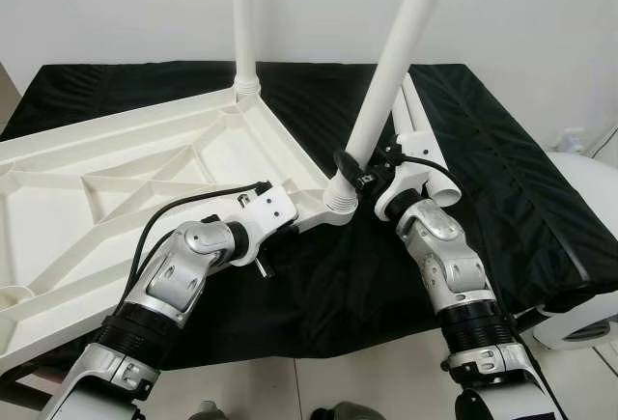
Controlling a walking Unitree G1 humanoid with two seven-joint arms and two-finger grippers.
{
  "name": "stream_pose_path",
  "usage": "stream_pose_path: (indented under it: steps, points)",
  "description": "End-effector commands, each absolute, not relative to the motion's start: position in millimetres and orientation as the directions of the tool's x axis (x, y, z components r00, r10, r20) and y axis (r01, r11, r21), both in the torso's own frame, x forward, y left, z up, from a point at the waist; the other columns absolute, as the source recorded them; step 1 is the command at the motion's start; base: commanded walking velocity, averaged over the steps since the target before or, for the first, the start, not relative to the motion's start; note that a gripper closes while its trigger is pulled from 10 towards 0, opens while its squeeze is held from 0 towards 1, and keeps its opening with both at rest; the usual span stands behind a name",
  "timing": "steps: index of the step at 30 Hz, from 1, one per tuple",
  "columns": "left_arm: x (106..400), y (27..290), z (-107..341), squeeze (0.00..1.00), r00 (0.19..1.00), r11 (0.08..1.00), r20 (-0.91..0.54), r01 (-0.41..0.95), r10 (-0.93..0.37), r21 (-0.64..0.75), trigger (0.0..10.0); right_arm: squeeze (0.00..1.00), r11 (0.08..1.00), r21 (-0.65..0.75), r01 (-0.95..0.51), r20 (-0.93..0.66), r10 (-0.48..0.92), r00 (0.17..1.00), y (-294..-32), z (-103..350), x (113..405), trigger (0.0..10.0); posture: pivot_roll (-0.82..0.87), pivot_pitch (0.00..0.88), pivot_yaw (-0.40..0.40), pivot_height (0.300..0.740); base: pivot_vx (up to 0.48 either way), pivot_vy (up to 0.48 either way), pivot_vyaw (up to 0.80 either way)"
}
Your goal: Building children table
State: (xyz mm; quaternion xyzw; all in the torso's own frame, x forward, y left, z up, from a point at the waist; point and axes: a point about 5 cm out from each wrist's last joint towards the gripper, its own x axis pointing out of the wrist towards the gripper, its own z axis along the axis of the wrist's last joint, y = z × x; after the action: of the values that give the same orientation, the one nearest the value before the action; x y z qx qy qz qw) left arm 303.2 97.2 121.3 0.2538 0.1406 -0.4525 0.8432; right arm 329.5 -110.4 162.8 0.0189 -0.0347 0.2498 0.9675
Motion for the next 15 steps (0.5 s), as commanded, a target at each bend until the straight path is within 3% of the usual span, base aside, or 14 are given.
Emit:
stream_pose_path:
  steps: [1,15]
  points:
    - [305,116,114,0.0,0.62,0.545,-0.49,0.78,-0.613,0.307,10.0,0.0,0.852,0.026,-0.522,-0.013,0.523,0.852,-103,143,325,10.0,0.06,0.0,-0.075,0.74,0.0,0.0,0.0]
    - [306,121,119,0.0,0.639,0.564,-0.481,0.764,-0.6,0.313,10.0,0.0,0.781,-0.008,-0.624,0.001,0.624,0.781,-91,135,308,10.0,0.06,0.017,-0.067,0.74,0.0,0.0,0.0]
